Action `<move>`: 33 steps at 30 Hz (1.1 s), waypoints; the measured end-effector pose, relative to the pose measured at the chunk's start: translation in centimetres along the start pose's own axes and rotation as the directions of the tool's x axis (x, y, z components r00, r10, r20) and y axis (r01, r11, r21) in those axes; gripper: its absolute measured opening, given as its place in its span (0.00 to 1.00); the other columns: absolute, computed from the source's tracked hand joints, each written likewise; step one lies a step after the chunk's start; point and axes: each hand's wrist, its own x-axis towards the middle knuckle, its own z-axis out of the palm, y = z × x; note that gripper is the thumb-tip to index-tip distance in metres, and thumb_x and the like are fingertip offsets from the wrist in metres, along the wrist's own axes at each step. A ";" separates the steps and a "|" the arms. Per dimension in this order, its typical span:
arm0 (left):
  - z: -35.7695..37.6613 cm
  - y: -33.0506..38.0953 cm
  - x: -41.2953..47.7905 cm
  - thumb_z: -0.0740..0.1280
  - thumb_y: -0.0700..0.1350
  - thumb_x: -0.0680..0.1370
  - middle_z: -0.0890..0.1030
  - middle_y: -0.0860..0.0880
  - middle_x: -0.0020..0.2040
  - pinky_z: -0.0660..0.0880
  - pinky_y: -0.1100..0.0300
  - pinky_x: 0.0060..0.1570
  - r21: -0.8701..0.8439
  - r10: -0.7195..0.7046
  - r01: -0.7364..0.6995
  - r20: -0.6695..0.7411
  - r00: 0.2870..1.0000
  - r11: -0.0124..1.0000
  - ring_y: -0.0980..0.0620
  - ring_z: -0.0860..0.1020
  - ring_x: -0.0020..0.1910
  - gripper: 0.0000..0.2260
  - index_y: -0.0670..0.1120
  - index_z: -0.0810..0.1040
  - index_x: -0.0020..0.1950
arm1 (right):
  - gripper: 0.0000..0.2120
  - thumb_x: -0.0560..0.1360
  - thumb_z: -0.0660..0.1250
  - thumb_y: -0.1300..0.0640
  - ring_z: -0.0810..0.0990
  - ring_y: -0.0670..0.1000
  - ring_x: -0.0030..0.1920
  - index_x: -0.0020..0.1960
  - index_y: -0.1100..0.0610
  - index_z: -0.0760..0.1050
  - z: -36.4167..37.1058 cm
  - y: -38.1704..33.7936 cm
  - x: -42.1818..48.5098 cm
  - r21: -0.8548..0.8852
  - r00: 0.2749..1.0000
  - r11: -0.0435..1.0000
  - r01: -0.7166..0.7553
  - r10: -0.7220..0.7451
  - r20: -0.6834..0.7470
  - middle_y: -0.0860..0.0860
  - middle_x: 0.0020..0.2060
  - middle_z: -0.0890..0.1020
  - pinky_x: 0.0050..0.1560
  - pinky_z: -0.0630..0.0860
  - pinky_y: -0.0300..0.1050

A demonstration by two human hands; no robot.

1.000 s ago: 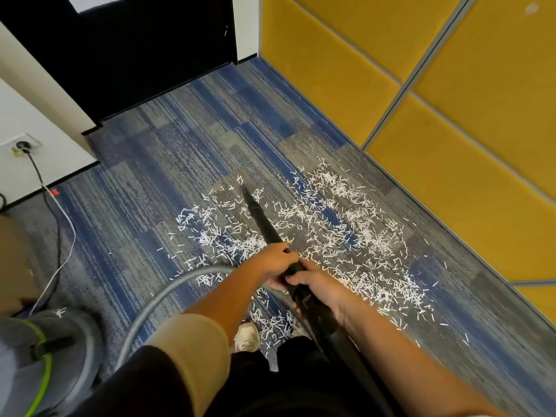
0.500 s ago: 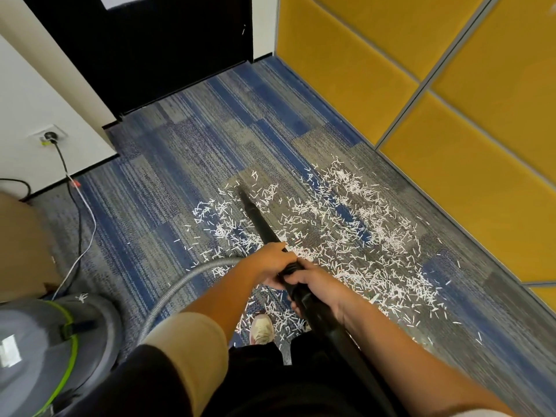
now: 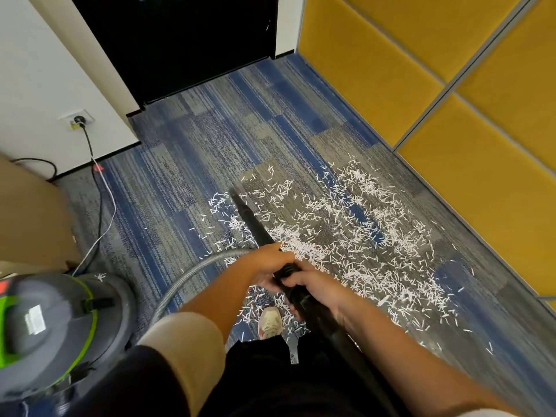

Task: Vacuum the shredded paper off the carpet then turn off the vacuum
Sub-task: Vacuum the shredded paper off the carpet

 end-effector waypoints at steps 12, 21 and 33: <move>-1.5 -0.7 -1.0 0.66 0.45 0.78 0.78 0.43 0.48 0.80 0.63 0.35 -0.024 -0.105 0.107 0.069 0.992 0.994 0.49 0.80 0.42 0.07 0.42 0.77 0.51 | 0.13 0.76 0.61 0.65 0.76 0.52 0.27 0.53 0.47 0.70 1.1 0.3 1.0 -0.036 1.000 0.999 -0.007 0.008 0.028 0.60 0.39 0.74 0.24 0.75 0.43; 1.2 2.2 0.5 0.61 0.43 0.81 0.76 0.46 0.47 0.78 0.62 0.30 -0.014 0.065 -0.066 -0.063 0.996 0.998 0.50 0.79 0.40 0.01 0.46 0.69 0.50 | 0.14 0.76 0.59 0.68 0.72 0.53 0.24 0.59 0.58 0.66 -1.8 -1.3 0.7 0.071 0.994 0.997 0.036 -0.028 -0.107 0.60 0.34 0.73 0.21 0.72 0.40; 3.4 5.3 1.6 0.57 0.44 0.82 0.75 0.47 0.49 0.80 0.57 0.40 0.049 0.076 -0.074 -0.044 0.996 0.996 0.45 0.78 0.50 0.12 0.56 0.65 0.40 | 0.17 0.75 0.59 0.68 0.73 0.54 0.27 0.63 0.59 0.66 -4.8 -1.9 0.9 0.076 0.981 0.995 0.062 -0.047 -0.187 0.60 0.34 0.74 0.25 0.72 0.42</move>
